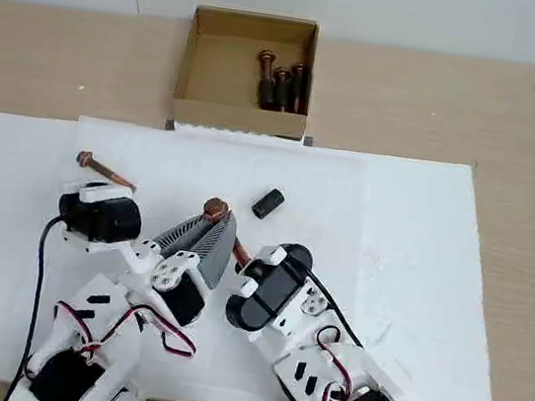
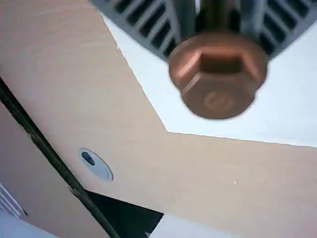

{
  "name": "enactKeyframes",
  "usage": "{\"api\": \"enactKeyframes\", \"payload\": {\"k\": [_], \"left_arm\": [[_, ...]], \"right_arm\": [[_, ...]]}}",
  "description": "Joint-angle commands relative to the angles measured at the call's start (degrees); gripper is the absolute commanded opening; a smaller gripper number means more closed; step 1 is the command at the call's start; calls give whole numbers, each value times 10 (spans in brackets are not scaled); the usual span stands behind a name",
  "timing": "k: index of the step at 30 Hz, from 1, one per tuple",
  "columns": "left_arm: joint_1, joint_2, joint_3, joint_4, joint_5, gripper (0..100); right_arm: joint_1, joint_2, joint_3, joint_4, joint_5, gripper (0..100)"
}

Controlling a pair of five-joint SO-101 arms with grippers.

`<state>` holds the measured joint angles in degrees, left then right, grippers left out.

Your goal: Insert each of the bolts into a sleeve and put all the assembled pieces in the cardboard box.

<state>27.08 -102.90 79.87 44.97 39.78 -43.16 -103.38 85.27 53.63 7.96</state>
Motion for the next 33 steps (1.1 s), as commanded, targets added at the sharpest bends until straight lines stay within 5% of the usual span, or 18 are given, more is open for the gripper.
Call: {"api": "enactKeyframes", "payload": {"k": [1,15,33], "left_arm": [[3,-6,7,0,2,6],[14,-6,36,6,2,6],[69,-6,39,131,-5,7]], "right_arm": [[-6,-3,-9,-19,6,2],[-6,-3,-18,-19,7,2],[-5,-3,-18,-19,7,2]]}}
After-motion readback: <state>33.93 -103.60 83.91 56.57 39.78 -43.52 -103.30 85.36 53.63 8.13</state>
